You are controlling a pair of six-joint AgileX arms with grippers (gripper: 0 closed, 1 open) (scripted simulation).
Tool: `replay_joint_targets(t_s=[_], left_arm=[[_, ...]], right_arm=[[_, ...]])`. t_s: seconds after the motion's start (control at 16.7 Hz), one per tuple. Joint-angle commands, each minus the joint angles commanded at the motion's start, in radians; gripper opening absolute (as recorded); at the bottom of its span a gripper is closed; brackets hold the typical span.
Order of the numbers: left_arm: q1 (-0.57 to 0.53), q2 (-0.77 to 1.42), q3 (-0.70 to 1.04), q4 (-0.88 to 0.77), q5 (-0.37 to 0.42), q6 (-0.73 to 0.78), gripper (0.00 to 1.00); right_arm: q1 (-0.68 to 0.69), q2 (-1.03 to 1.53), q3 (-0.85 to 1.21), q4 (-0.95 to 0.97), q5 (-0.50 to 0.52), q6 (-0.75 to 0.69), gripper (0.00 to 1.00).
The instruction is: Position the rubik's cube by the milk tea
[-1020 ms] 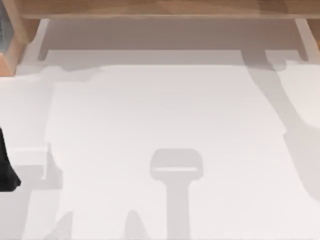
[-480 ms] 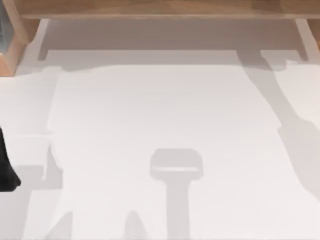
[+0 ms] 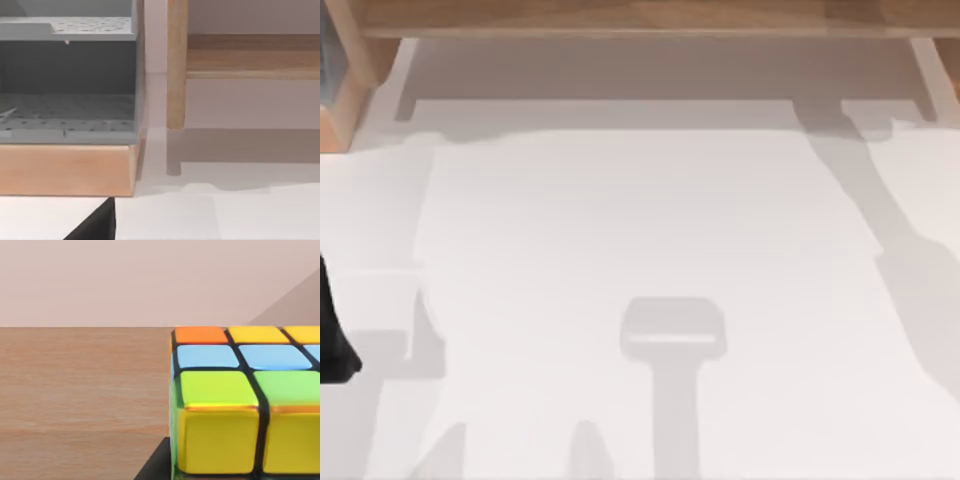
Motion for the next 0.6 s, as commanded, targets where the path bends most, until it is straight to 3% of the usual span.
replay_joint_targets(t_s=[0.24,0.6], left_arm=[[0.000,0.000,0.000,0.000,0.000,0.000,1.00],[0.000,0.000,0.000,0.000,0.000,0.000,1.00]], right_arm=[[0.000,0.000,0.000,0.000,0.000,0.000,0.02],[0.000,0.000,0.000,0.000,0.000,0.000,0.00]])
